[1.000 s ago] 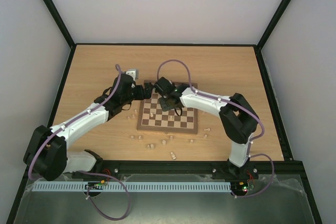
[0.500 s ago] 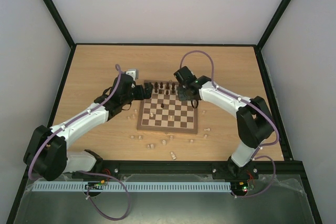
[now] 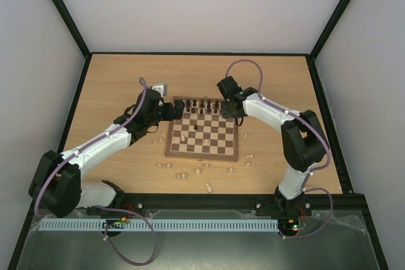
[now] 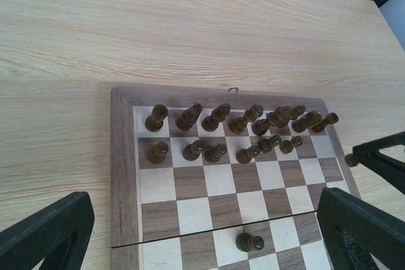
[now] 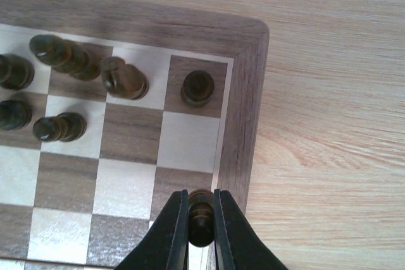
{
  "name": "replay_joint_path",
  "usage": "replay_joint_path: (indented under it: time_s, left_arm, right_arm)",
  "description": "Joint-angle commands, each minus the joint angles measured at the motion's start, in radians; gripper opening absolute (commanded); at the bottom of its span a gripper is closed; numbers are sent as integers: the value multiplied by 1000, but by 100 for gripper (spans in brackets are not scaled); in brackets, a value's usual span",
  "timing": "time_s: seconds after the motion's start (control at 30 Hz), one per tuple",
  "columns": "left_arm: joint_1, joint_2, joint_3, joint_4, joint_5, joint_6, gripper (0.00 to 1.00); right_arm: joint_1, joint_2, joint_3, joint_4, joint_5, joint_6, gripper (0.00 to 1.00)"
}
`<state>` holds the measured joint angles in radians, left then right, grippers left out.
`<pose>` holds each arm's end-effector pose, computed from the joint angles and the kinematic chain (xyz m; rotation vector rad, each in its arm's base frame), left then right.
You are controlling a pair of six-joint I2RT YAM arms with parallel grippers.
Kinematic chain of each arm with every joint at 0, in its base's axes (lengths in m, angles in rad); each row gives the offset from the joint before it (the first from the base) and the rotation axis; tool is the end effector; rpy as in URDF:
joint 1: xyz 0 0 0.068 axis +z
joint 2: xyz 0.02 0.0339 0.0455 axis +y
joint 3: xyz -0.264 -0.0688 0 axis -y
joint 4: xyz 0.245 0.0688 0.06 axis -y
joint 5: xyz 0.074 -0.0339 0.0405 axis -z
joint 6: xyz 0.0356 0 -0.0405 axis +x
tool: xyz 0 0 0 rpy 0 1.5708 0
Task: Set up the chess pieces on the board
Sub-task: Place the chess piece on the chessboard.
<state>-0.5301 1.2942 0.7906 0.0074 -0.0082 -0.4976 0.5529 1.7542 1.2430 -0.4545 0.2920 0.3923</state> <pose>0.2485 -0.1453 0.2496 0.0294 2.1264 -0.6152 0.3225 0.1870 0.2166 -0.0853 2.4765 0.0276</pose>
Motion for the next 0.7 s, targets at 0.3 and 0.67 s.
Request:
replay_joint_path:
  time_s: [0.3,0.67]
  left_arm:
    - [-4,-3,26,-15,-1,6,100]
    - [-3,-5,26,-17,-1,5,100]
  right_arm:
    - [-31,107,108,-61,-32,-1,9]
    - [-40,139,122,-49,-39,-3,9]
